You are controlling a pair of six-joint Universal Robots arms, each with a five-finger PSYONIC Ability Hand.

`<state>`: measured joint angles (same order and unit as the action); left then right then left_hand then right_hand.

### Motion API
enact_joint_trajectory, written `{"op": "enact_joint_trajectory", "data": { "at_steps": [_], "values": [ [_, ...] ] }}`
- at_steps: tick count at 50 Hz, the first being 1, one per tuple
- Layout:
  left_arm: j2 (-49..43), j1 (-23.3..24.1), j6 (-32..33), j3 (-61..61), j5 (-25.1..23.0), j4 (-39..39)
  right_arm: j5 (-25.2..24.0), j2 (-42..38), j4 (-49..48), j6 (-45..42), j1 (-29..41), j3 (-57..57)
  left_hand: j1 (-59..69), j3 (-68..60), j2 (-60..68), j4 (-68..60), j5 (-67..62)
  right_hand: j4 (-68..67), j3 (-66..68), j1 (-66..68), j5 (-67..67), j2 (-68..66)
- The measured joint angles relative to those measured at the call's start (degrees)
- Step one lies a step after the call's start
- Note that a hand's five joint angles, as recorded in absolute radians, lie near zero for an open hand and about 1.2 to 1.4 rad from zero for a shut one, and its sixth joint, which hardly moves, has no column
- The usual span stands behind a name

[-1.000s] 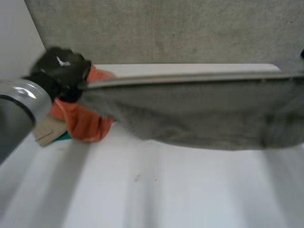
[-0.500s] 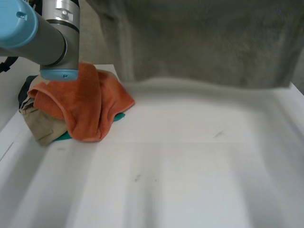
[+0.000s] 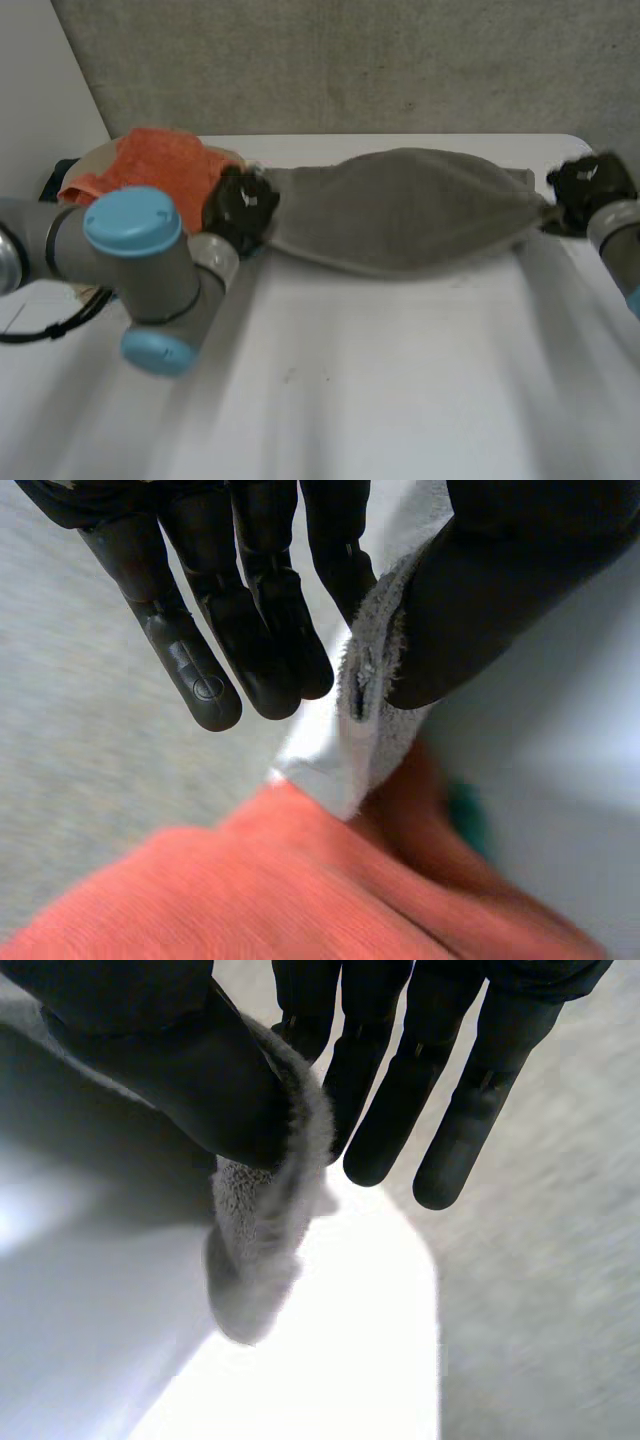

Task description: Fold the laundry.

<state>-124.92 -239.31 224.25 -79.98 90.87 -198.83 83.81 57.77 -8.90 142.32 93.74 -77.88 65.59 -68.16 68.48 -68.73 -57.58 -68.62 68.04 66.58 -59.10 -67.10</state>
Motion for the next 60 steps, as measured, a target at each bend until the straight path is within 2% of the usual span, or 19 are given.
{"op": "enact_joint_trajectory", "data": {
  "at_steps": [7, 10, 16, 21, 27, 33, 43, 56, 60],
  "values": [
    [10.75, 2.11, 3.61, -14.38, 2.64, 15.38, -0.29, 8.79, 15.49, -7.62, -4.89, -9.44, 0.00, 0.00, 0.00, 0.00, 0.00, 0.00, 0.00, 0.00, 0.00, 0.00],
    [15.32, 3.21, 3.66, -19.93, 4.14, 24.21, -0.42, 13.45, 22.99, -14.69, -8.70, -14.35, 0.00, 0.00, 0.00, 0.00, 0.00, 0.00, 0.00, 0.00, 0.00, 0.00],
    [17.95, 4.91, 2.90, -22.07, 5.17, 31.73, -0.63, 16.21, 25.85, -22.64, -11.96, -17.98, 0.00, 0.00, 0.00, -0.01, 0.00, 0.00, 0.00, 0.00, 0.00, 0.00],
    [15.82, 5.51, 1.42, -16.77, 5.27, 29.23, -0.84, 15.99, 21.20, -22.10, -11.71, -16.94, 0.00, 0.00, 0.00, -0.01, 0.00, 0.00, 0.00, 0.01, -0.01, 0.00],
    [9.71, 5.22, -0.19, -6.34, 5.37, 22.25, -2.27, 12.16, 13.05, -16.68, -9.38, -12.86, 0.00, 0.00, 0.00, -0.02, 0.00, 0.00, 0.00, 0.00, 0.00, 0.00],
    [-0.87, 3.91, -0.30, 6.89, 5.68, 16.93, -3.80, 2.59, 4.14, -11.00, -5.83, -5.12, 0.00, 0.00, 0.00, -0.04, 0.00, 0.00, 0.00, 0.01, 0.00, 0.00],
    [-14.91, 1.66, 0.15, 22.47, 9.07, 16.22, -3.62, -11.77, -5.47, -10.04, -2.30, 7.25, 0.00, 0.00, 0.00, -0.14, -0.14, 0.00, 0.00, 0.00, -0.01, 0.00],
    [-20.47, -0.64, 0.25, 30.44, 12.84, 15.85, -0.46, -19.57, -14.90, -10.36, -0.34, 16.09, 0.00, 0.00, 0.00, -0.15, -0.14, 0.00, 0.00, 0.00, 0.00, 0.00],
    [-20.53, -0.86, 0.28, 30.67, 13.41, 15.11, -0.28, -21.64, -15.78, -10.48, 0.08, 18.79, -4.94, 6.15, -6.29, 6.65, 5.34, 27.11, -26.94, -27.38, 27.38, 28.68]
  ]
}}
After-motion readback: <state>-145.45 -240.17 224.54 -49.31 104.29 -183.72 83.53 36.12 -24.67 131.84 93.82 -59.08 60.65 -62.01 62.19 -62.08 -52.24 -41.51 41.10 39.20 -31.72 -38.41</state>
